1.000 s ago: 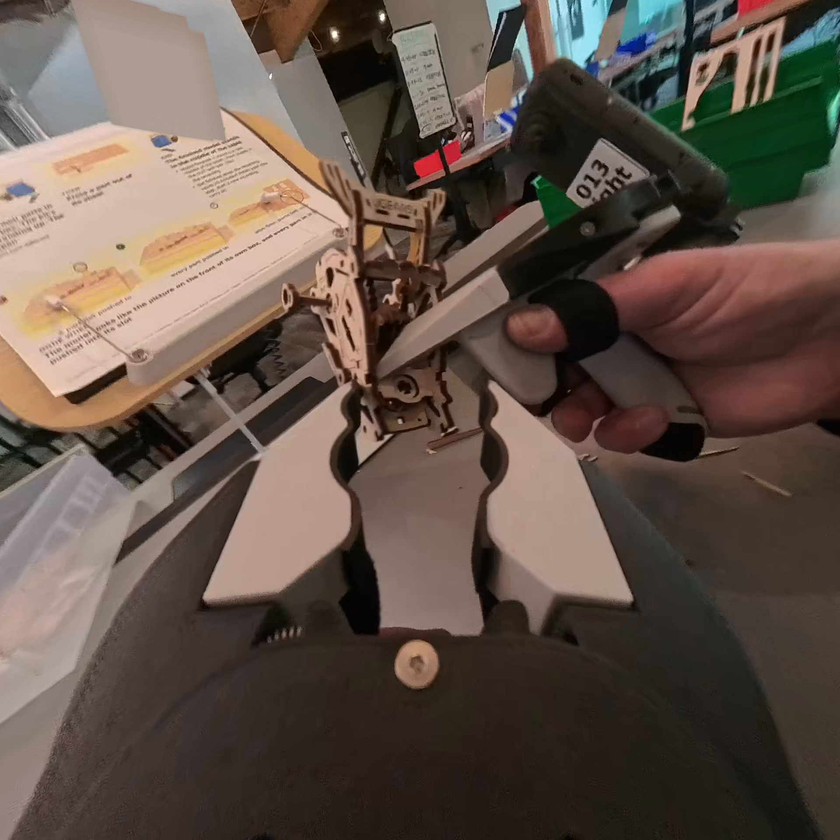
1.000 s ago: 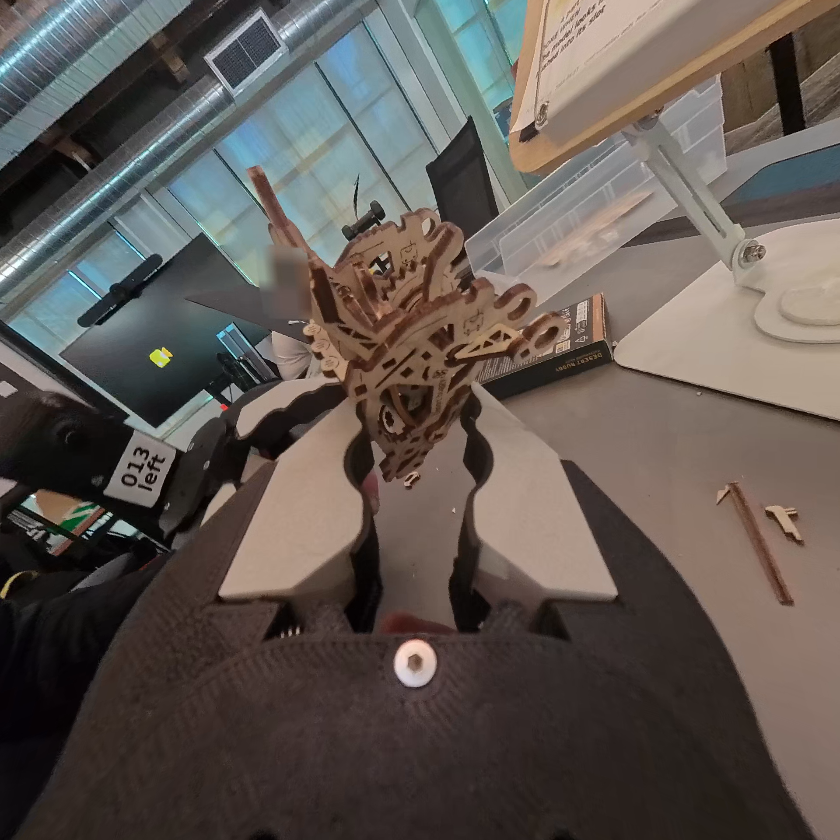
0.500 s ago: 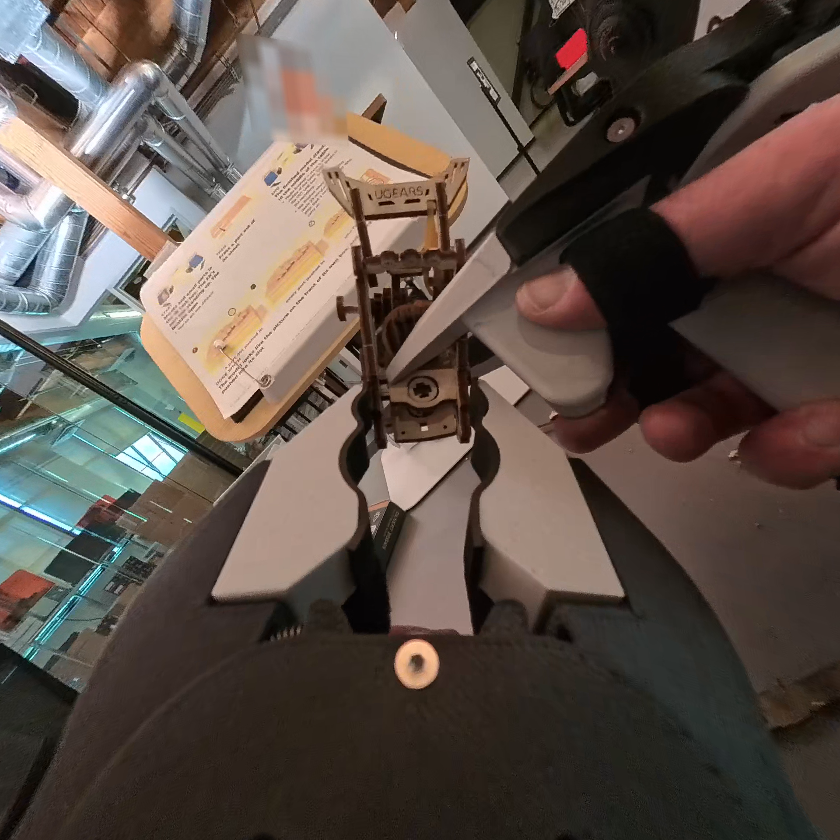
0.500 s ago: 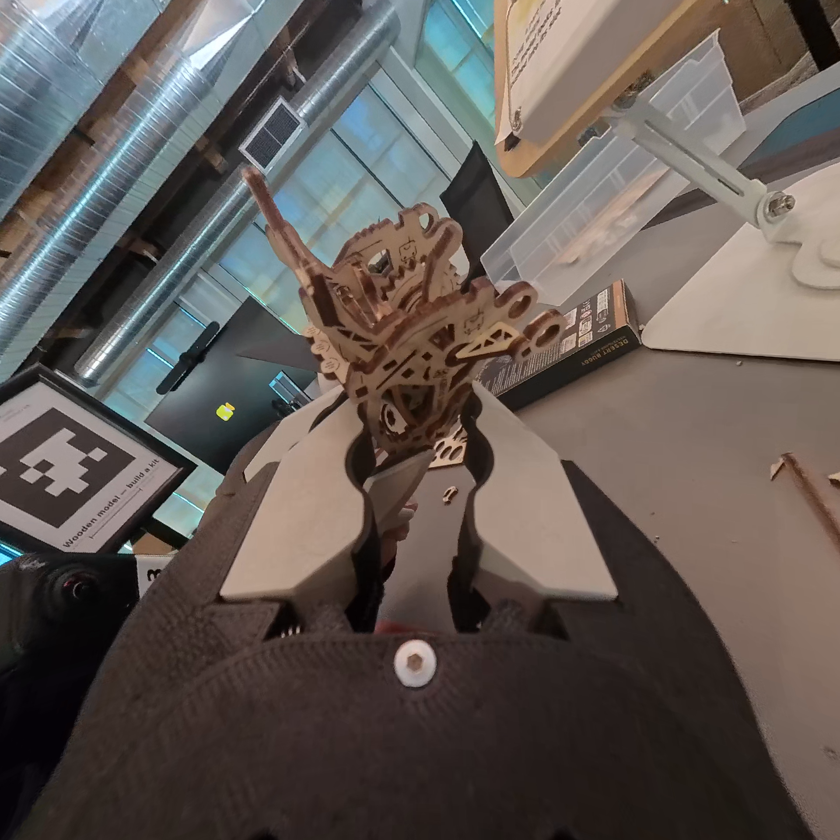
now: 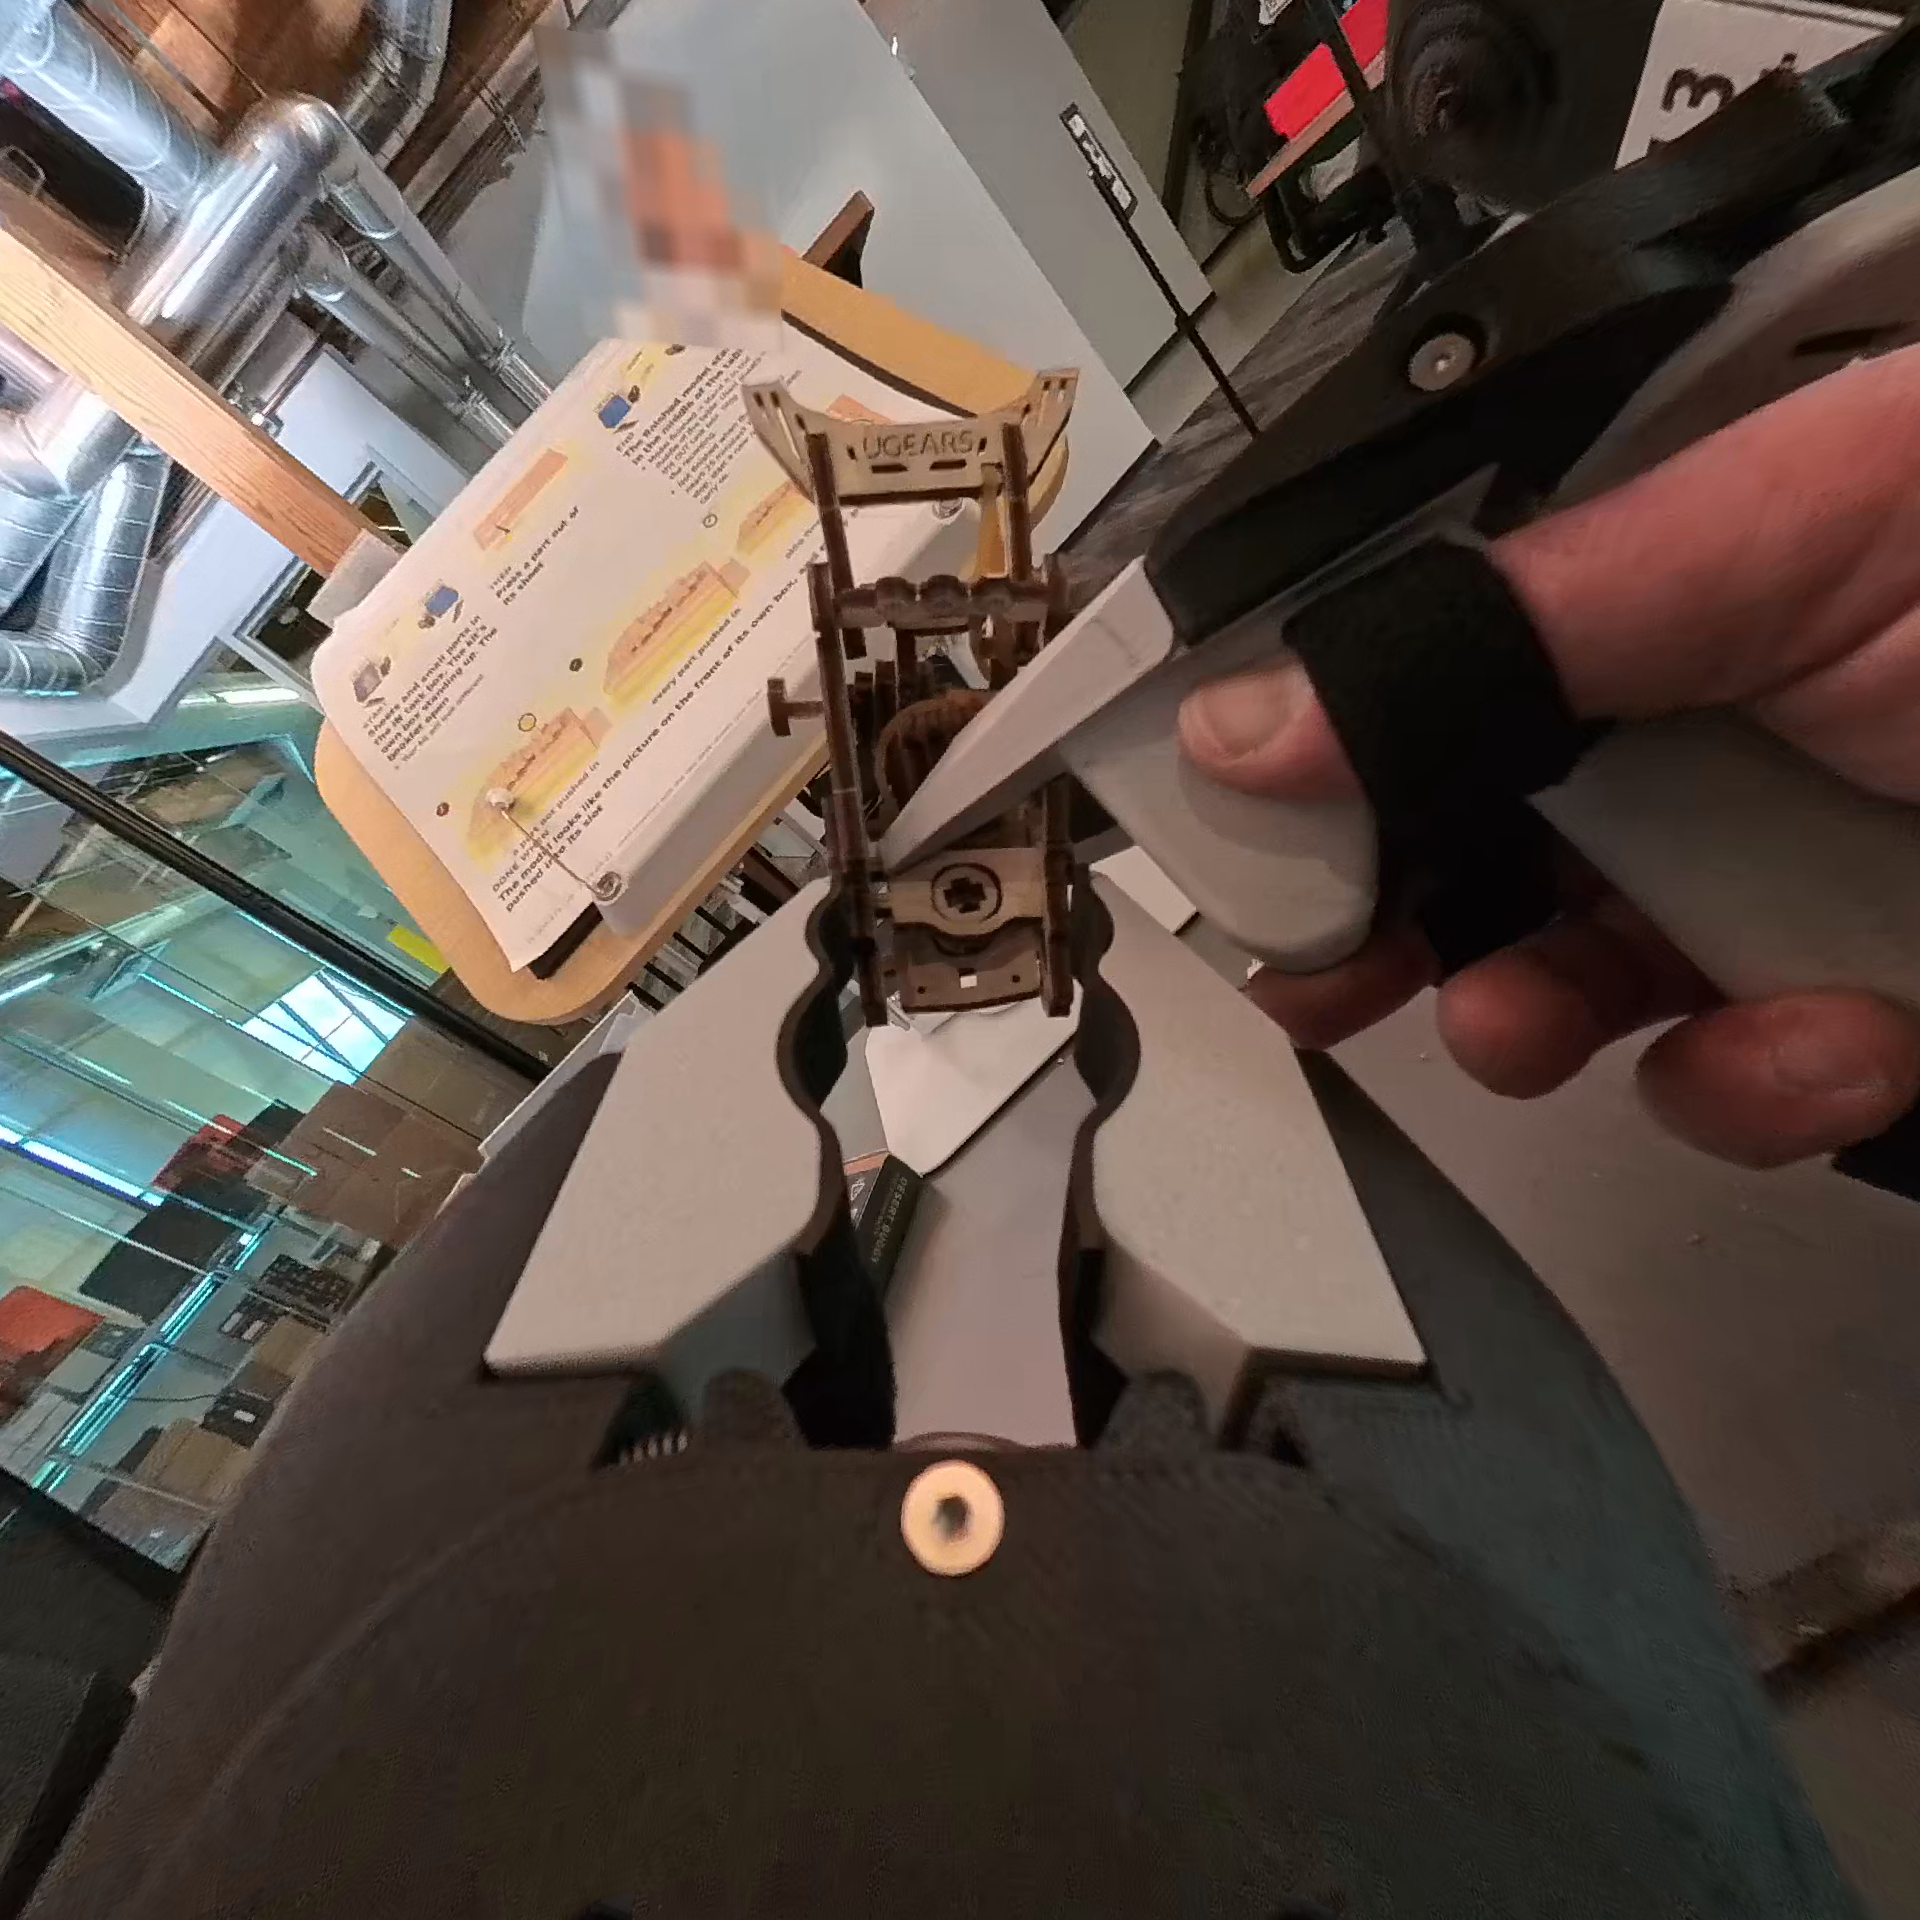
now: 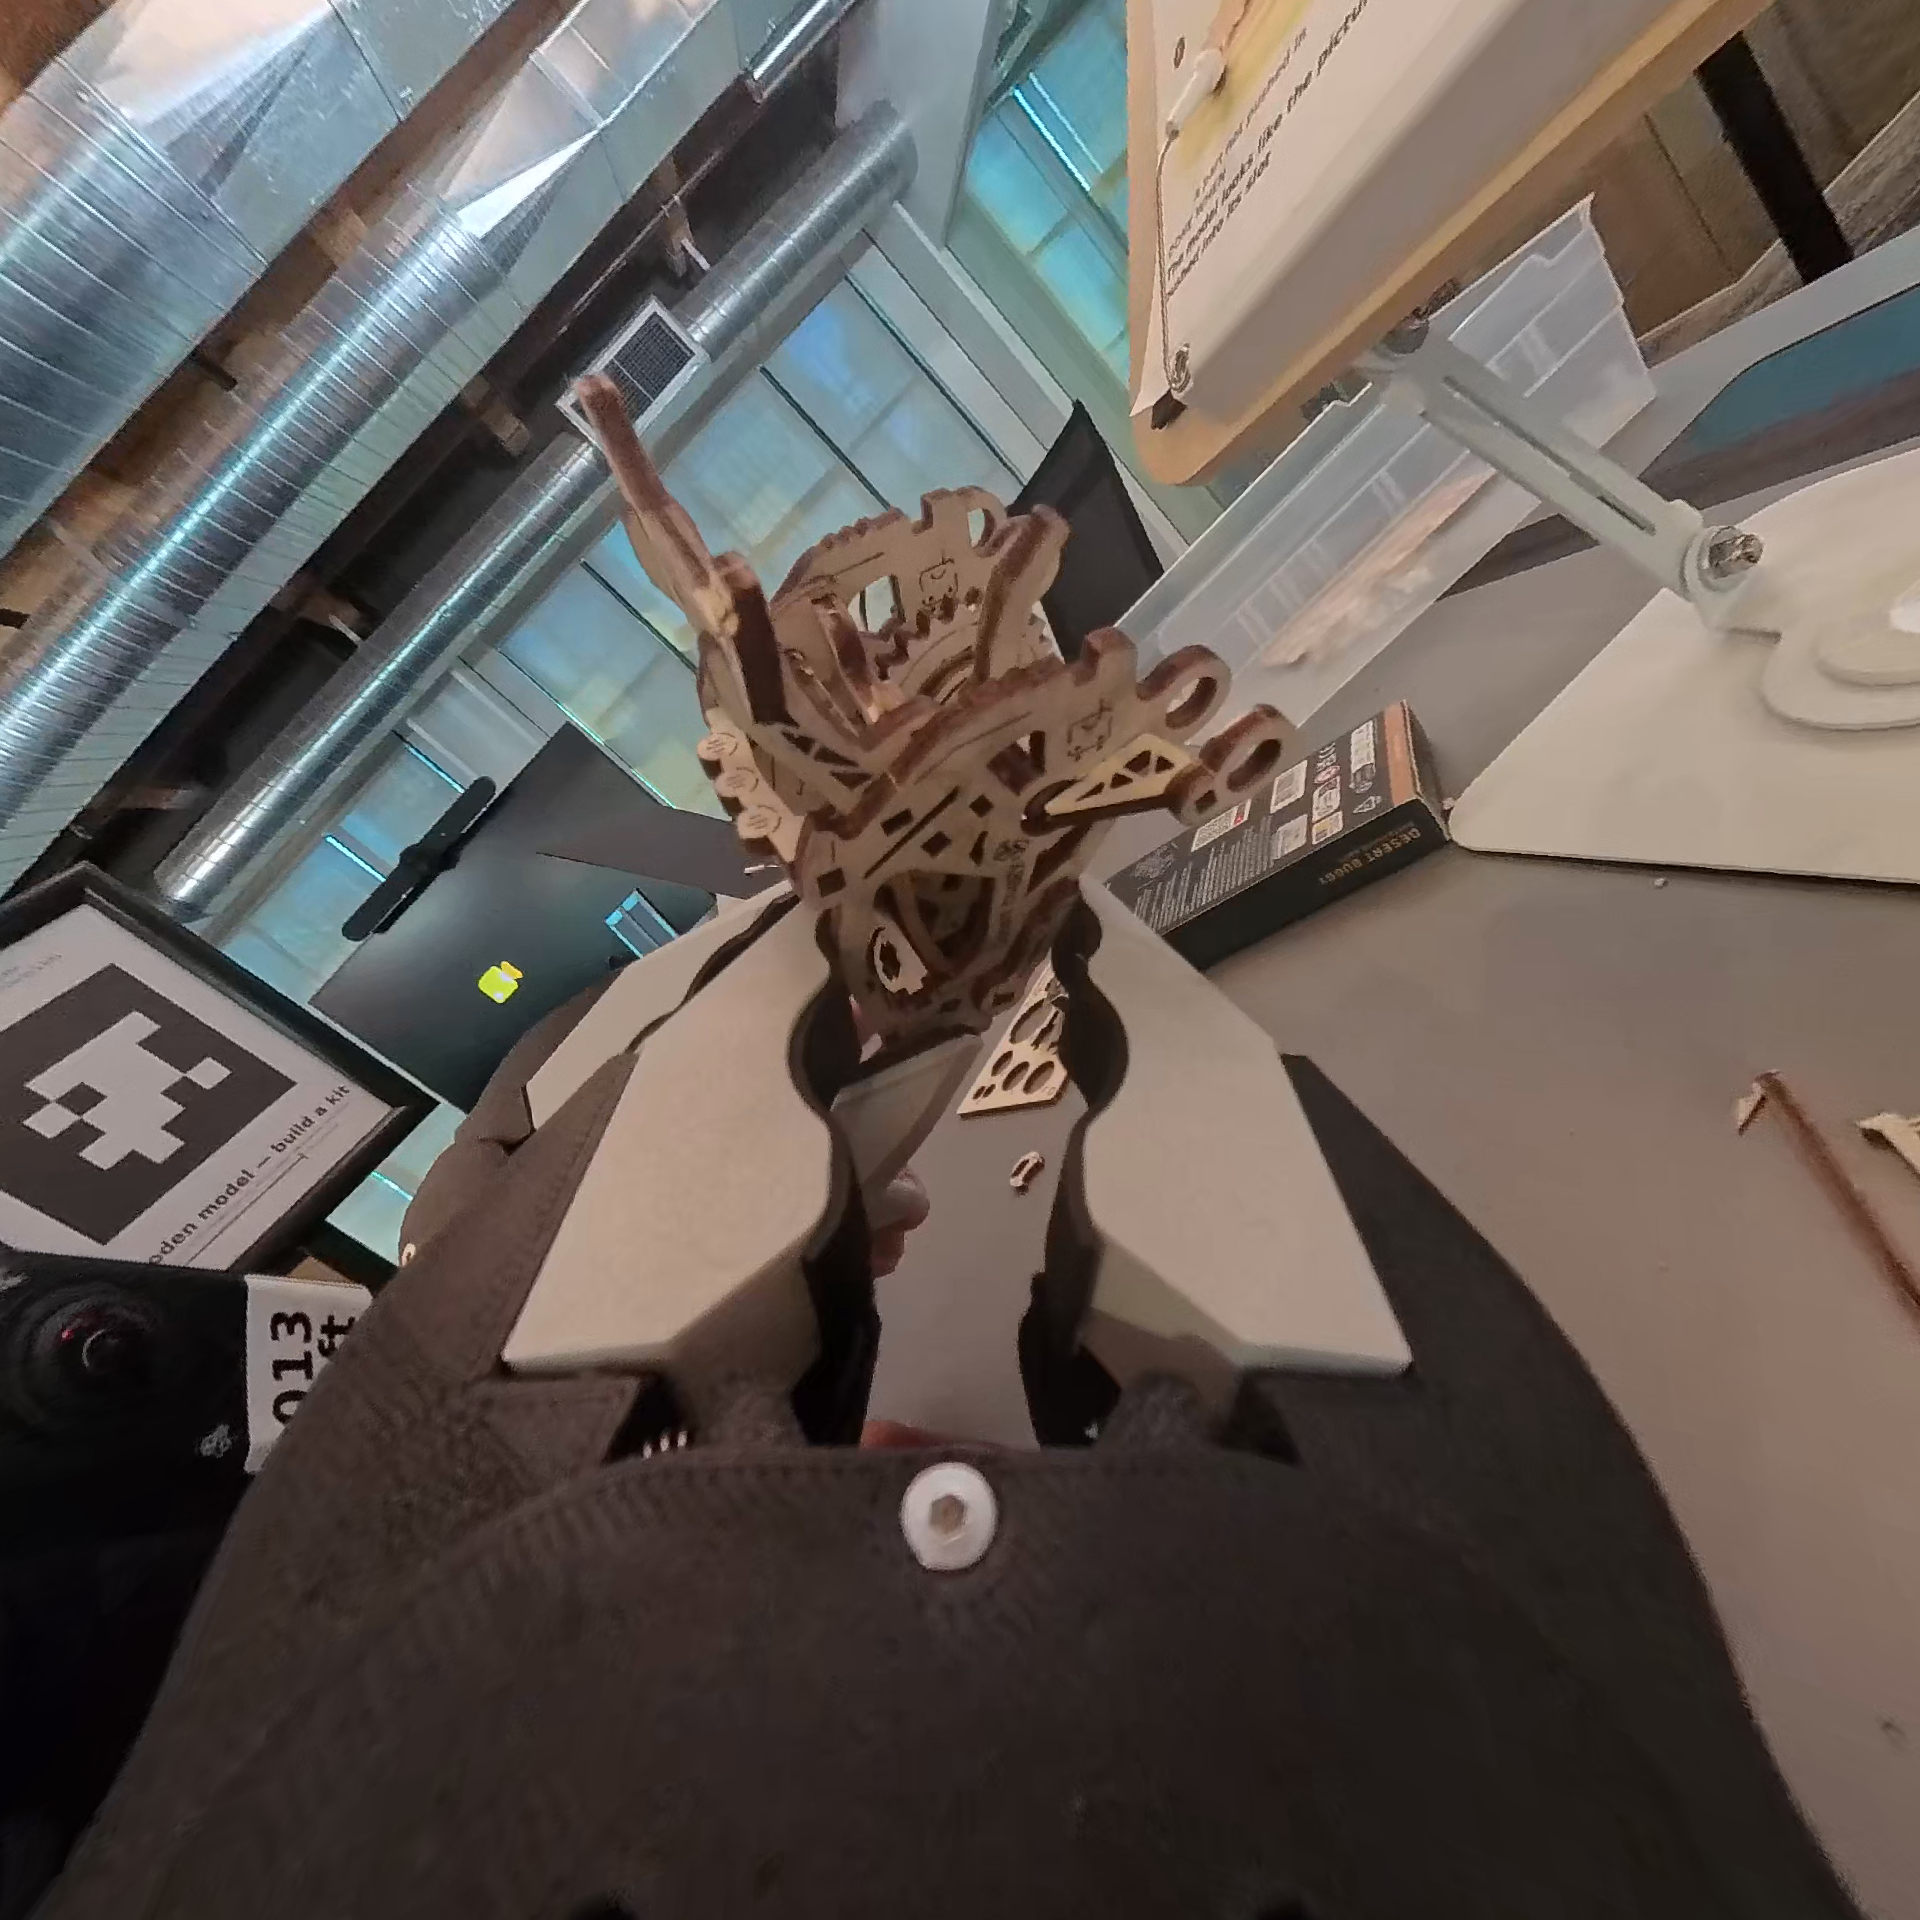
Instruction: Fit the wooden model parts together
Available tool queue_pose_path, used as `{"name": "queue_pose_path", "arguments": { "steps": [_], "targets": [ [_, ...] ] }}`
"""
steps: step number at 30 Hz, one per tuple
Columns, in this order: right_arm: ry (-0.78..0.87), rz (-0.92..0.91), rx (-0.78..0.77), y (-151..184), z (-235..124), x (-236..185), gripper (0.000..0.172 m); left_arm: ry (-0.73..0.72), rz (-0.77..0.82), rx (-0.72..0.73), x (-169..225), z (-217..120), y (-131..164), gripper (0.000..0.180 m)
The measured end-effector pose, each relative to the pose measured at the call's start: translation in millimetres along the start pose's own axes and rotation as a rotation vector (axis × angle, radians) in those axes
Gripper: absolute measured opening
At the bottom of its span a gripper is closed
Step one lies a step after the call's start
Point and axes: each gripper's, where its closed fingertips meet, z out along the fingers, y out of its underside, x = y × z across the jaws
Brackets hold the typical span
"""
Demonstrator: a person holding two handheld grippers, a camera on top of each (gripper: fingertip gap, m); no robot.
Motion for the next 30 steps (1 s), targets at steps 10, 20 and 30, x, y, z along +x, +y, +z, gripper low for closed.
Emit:
{"name": "queue_pose_path", "arguments": {
  "steps": [10,20,30],
  "targets": [
    [-0.059,0.009,-0.036,-1,3,-5,0.038,0.041,-0.085,0.007,-7,-2,0,0.038],
    [-0.31,-0.067,-0.028,-10,-8,-36,0.065,0.296,-0.576,0.182,-38,-26,-30,0.038],
    [-0.691,-0.108,0.01,-10,-25,-95,0.052,0.637,-0.826,0.278,-9,-45,-70,0.038]
  ]
}}
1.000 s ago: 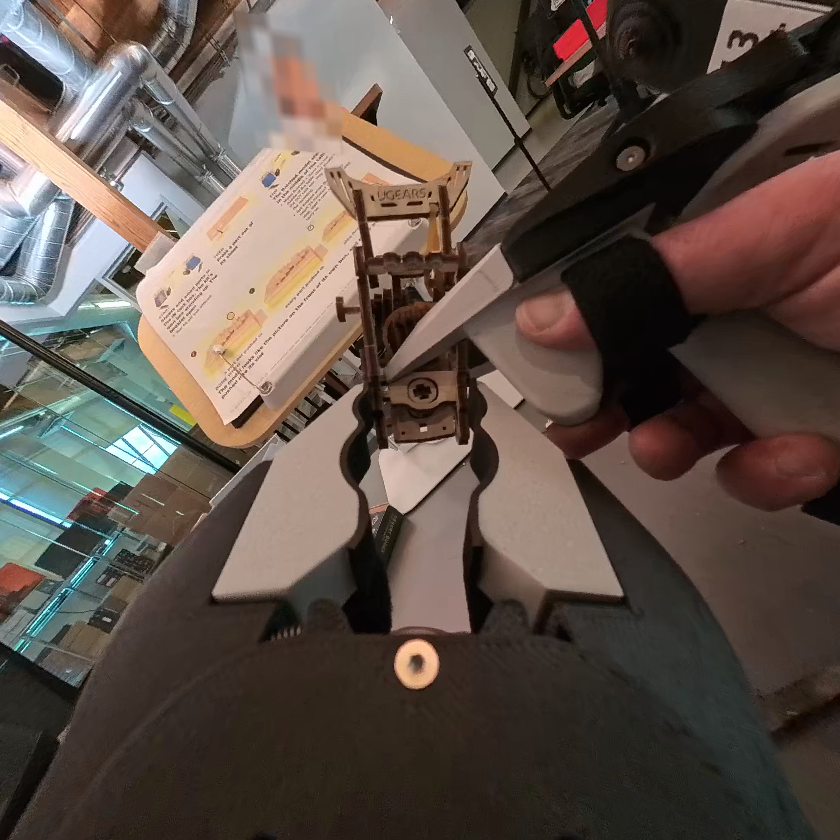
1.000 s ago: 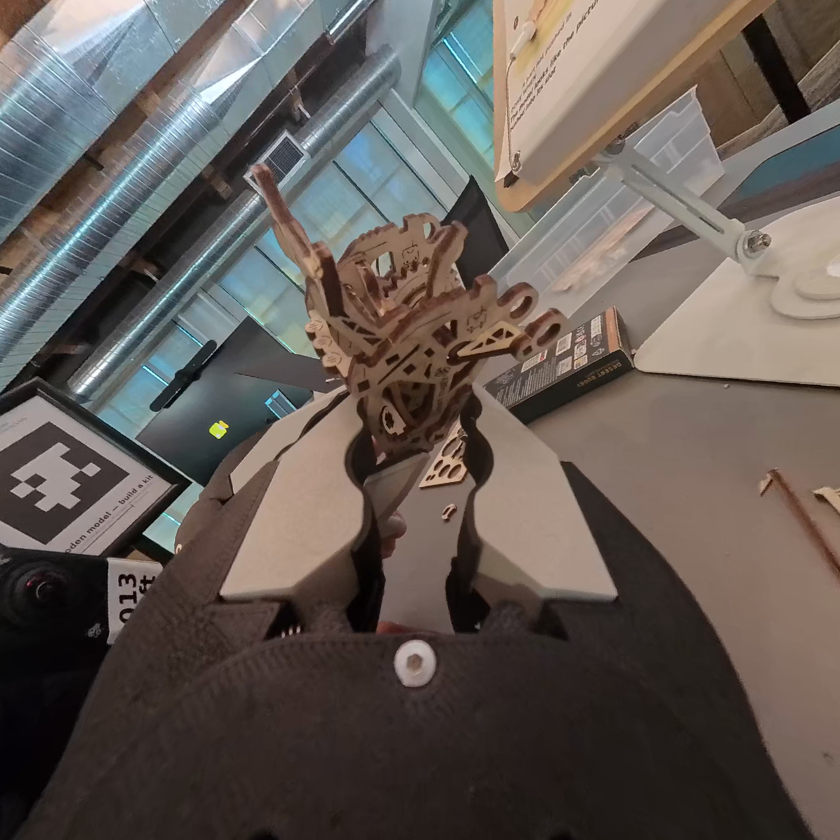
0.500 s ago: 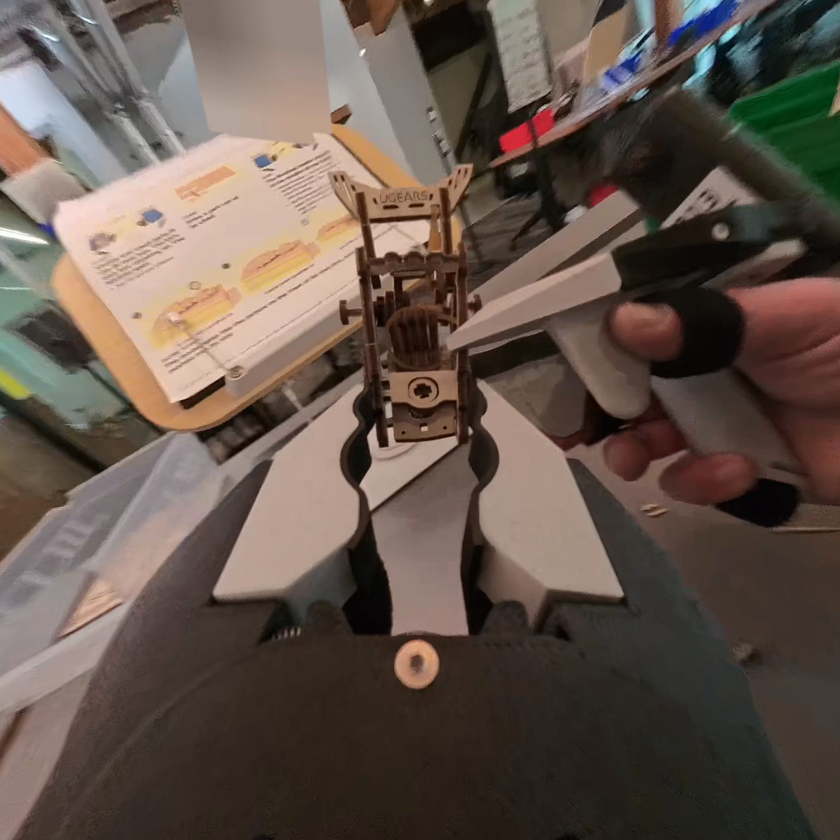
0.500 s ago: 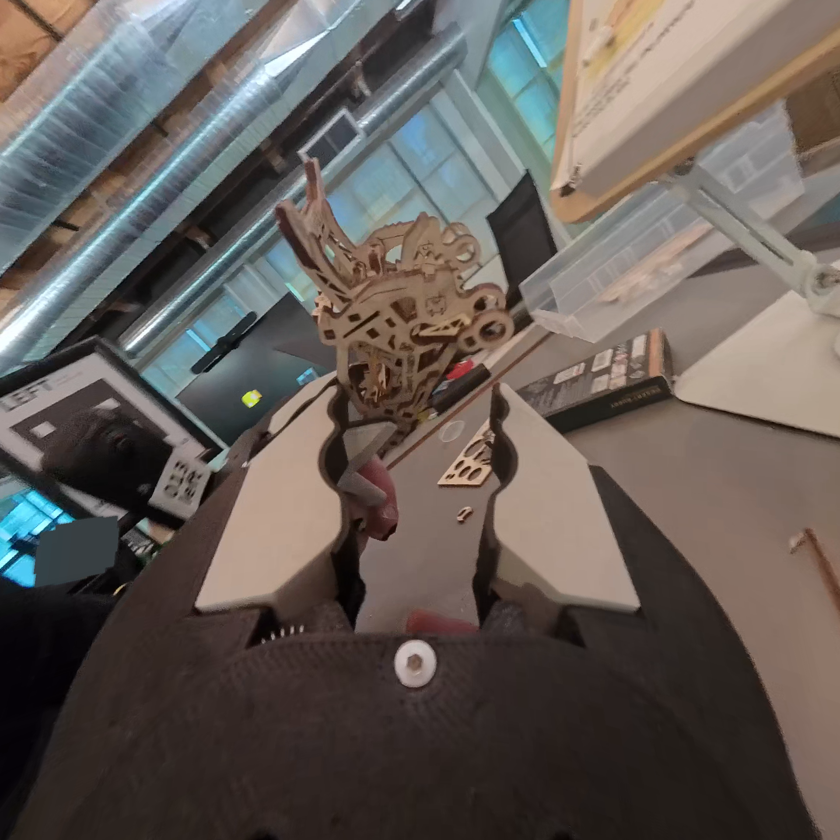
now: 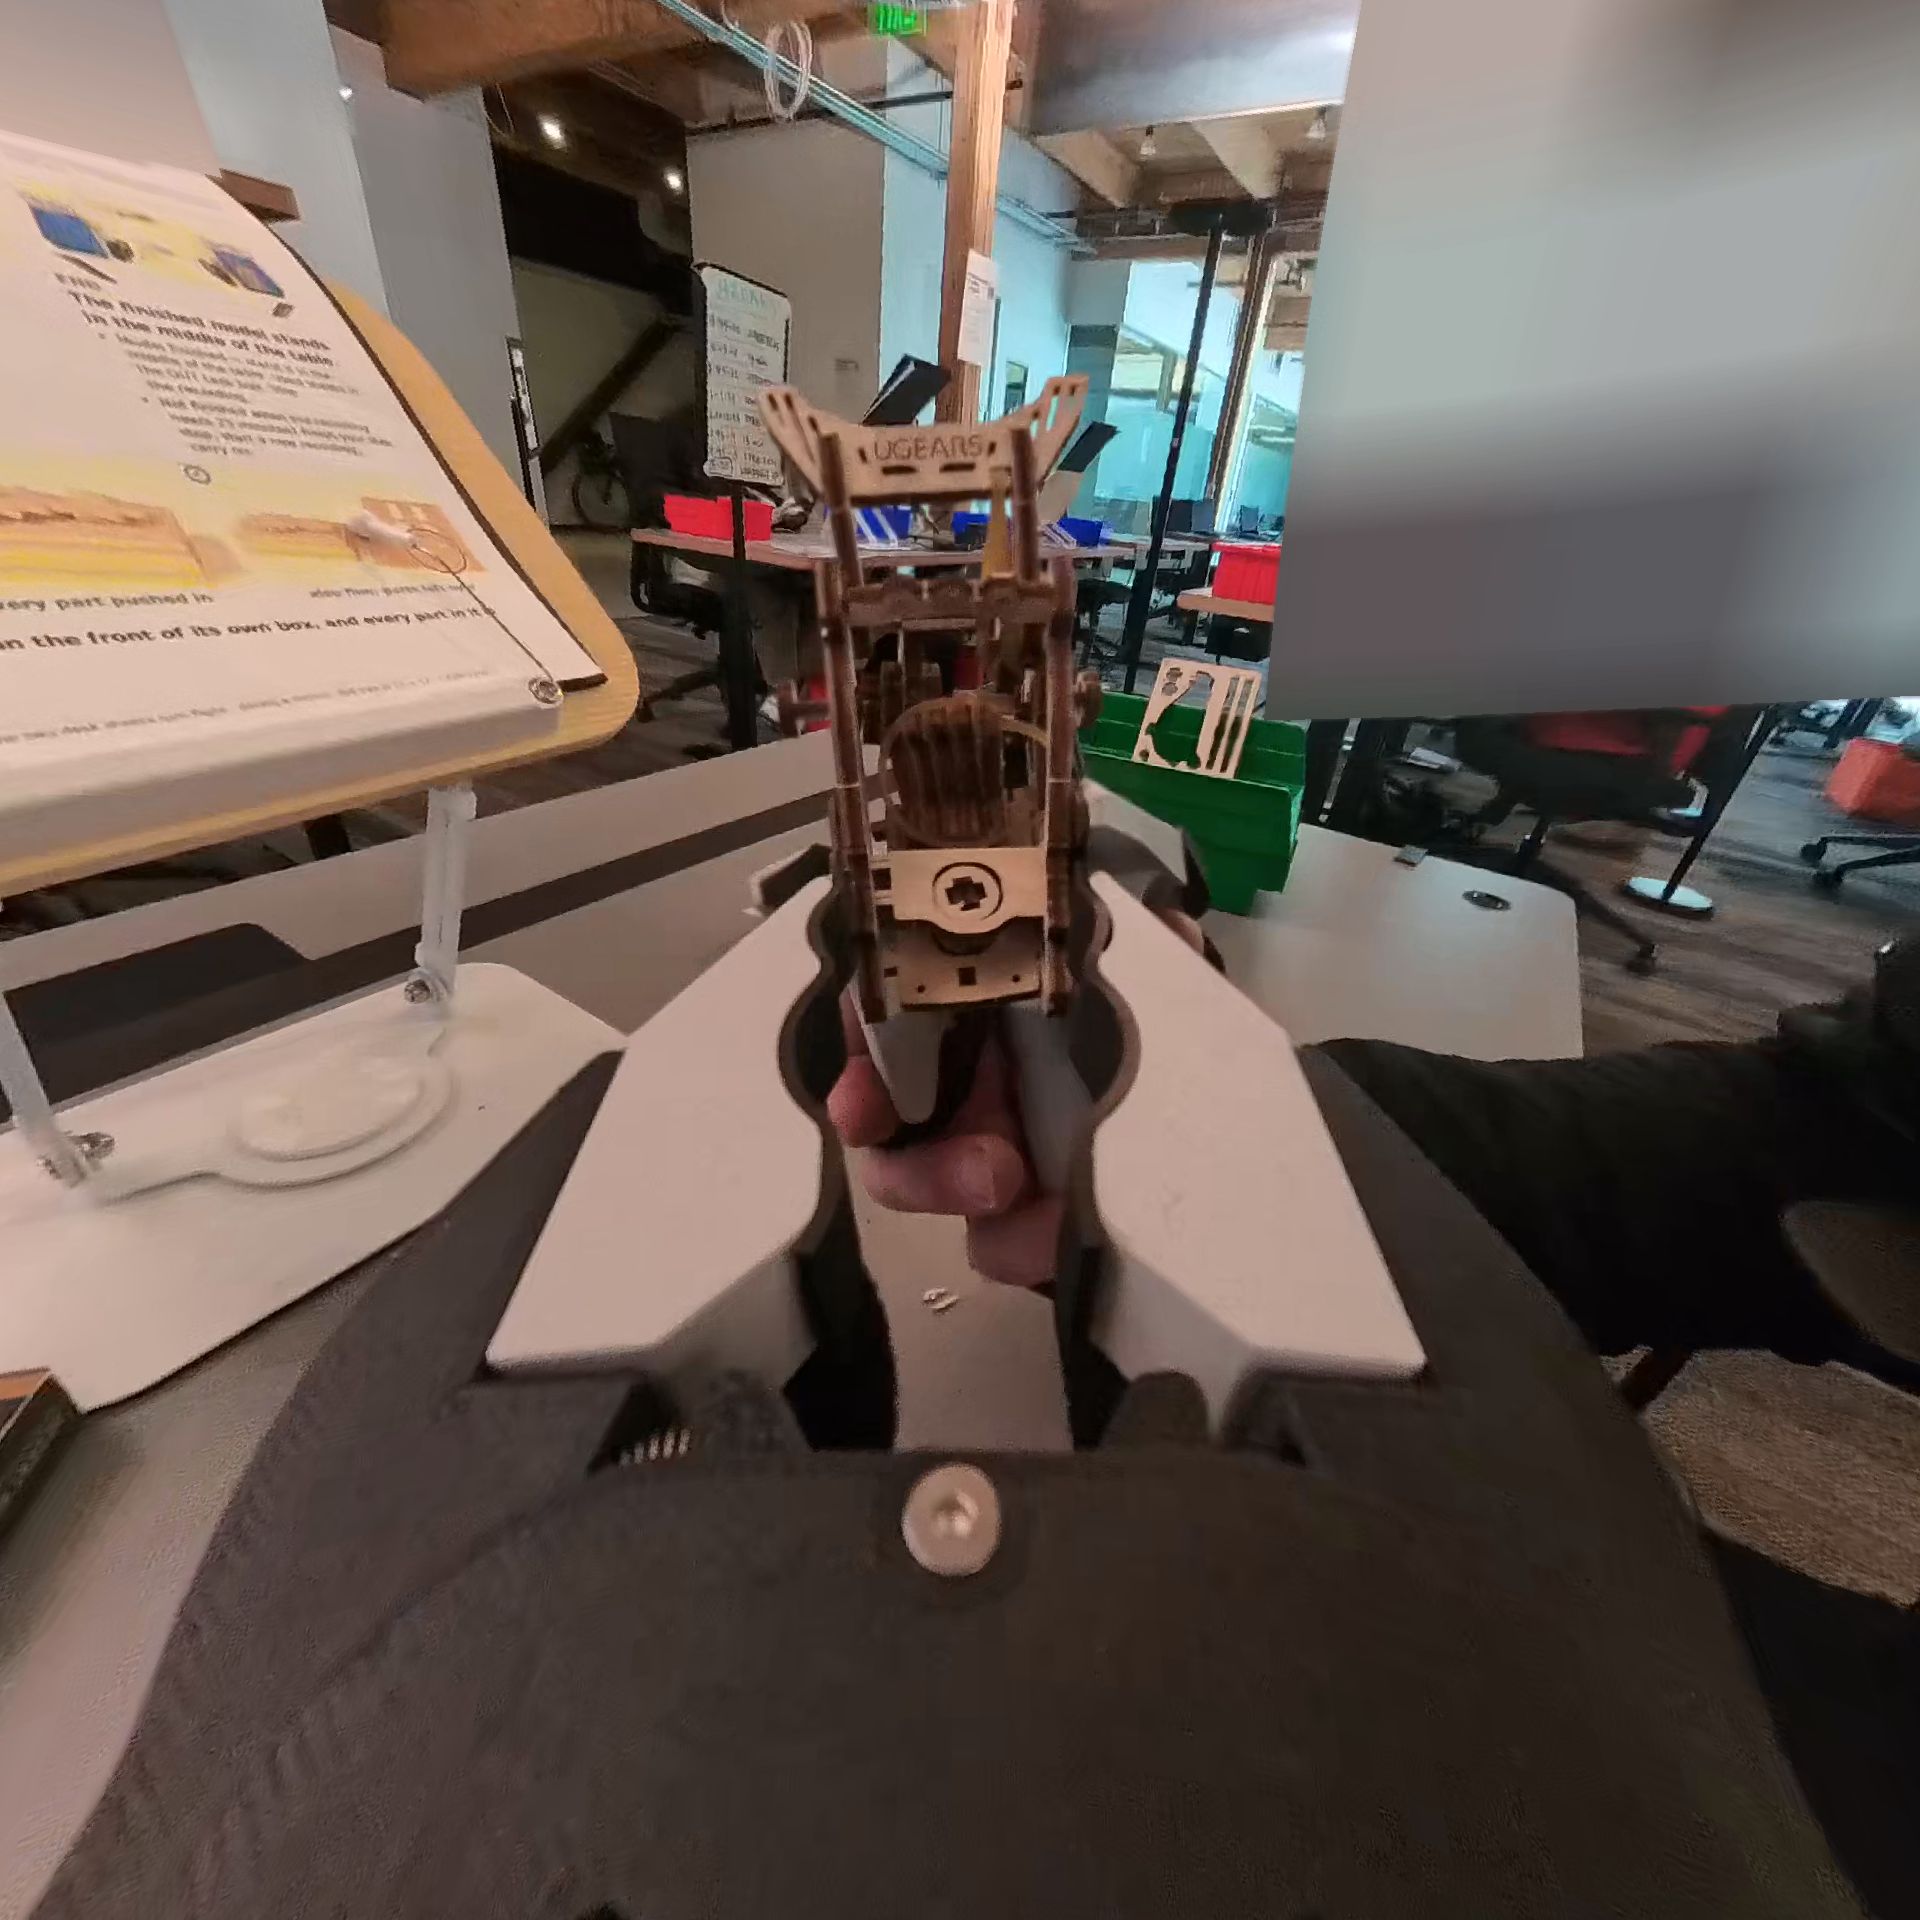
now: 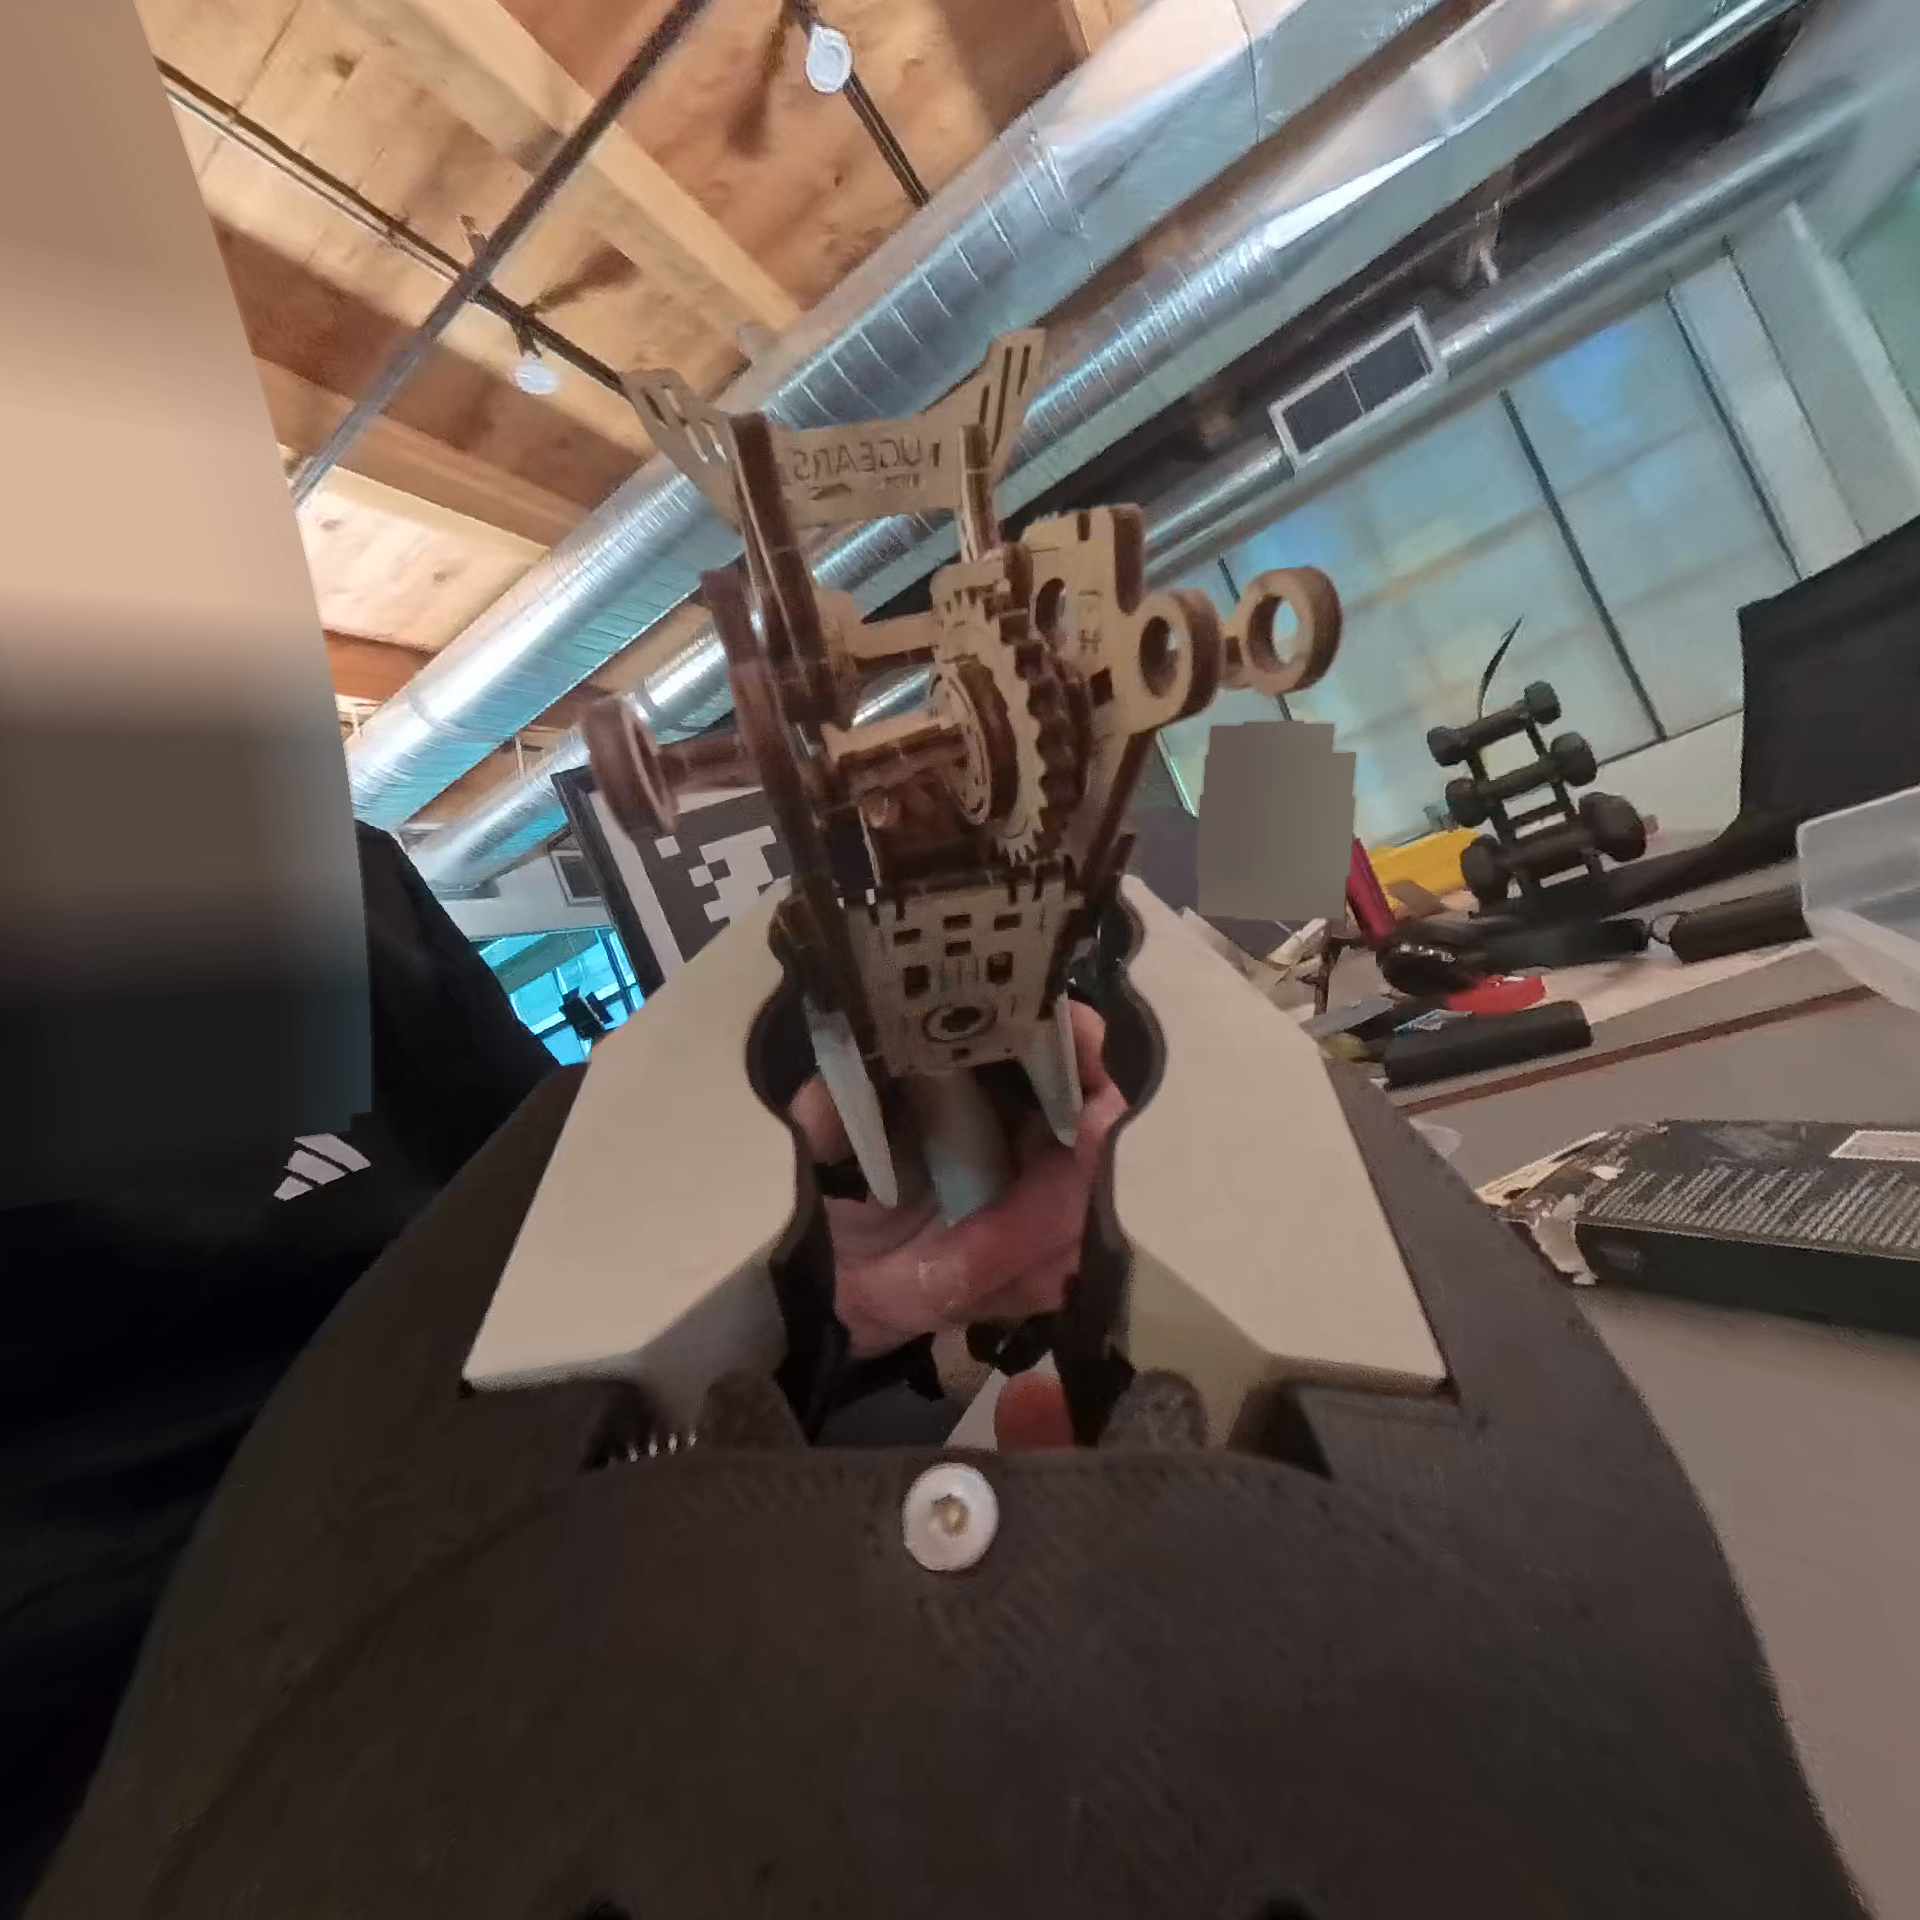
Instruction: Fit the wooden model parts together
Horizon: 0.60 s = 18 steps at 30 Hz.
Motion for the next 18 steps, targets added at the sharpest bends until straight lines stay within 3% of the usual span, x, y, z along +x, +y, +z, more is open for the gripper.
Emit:
{"name": "queue_pose_path", "arguments": {
  "steps": [18],
  "targets": [
    [-0.045,-0.077,-0.013,-5,-1,-17,0.049,-0.004,0.152,0.044,12,2,-8,0.038]
  ]
}}
